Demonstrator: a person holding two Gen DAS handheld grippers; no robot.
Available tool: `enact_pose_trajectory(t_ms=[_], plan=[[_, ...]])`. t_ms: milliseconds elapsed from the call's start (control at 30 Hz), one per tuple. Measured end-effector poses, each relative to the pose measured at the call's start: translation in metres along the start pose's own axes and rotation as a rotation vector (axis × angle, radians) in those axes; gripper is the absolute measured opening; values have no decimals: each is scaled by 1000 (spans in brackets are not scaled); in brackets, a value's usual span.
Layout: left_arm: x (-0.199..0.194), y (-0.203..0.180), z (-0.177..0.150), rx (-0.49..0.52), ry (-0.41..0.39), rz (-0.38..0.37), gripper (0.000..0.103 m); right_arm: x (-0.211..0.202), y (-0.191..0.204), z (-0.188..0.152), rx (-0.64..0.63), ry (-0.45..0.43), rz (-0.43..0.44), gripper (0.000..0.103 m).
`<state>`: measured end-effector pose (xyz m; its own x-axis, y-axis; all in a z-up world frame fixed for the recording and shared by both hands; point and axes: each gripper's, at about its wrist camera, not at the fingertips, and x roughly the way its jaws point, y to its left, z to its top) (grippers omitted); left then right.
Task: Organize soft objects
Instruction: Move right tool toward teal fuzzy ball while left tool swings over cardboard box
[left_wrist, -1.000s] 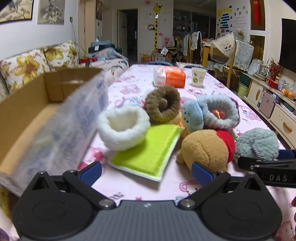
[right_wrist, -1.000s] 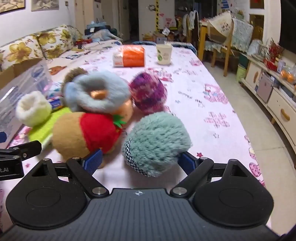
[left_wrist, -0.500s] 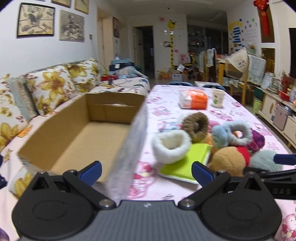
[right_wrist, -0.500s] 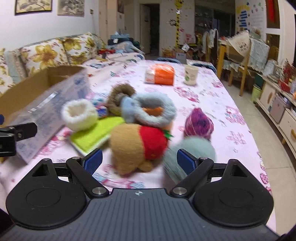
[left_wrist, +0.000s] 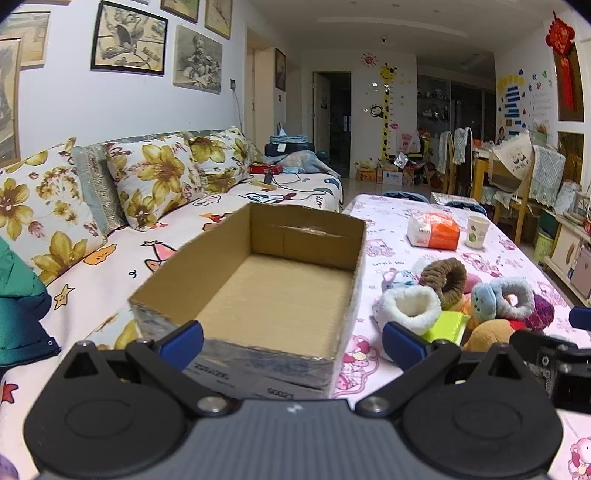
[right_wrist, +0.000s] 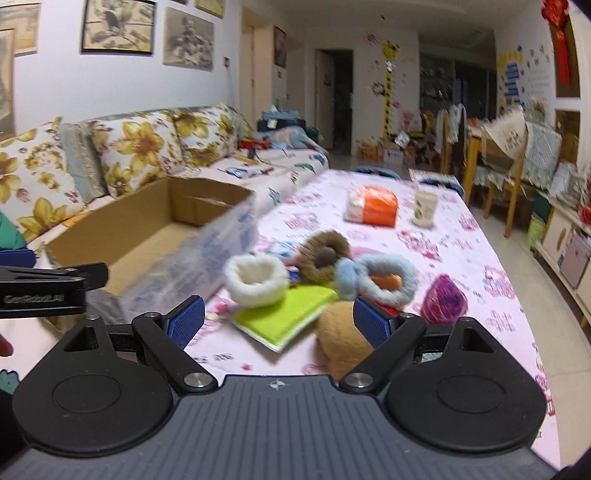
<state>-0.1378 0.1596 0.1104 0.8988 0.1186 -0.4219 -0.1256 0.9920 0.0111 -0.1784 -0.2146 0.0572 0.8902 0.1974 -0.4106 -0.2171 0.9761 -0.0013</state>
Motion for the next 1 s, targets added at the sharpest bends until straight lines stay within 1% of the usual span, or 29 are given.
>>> enact_pose_trajectory(t_ms=[200,367,433,533,767,867,1000], plan=[[-13,10,0,-13,-35,24,102,-19,20,5,-41,-44,23,103],[-24,14,0,-33,-80,44,102,-29,23,2,-62,-88,52,103],[-27,14,0,-30,-102,39,102,-34,23,2,-67,-107,56,103],[-32,9,-1,4,-142,33,102,-38,19,1,-54,-123,62,103],[-38,-2,-4,44,-217,7,102,-33,13,0,-11,-110,72,103],[-37,-7,-6,60,-225,-11,102,-33,6,-4,12,-109,58,103],[-33,-12,-7,52,-210,-46,102,-32,-3,-8,29,-107,18,103]])
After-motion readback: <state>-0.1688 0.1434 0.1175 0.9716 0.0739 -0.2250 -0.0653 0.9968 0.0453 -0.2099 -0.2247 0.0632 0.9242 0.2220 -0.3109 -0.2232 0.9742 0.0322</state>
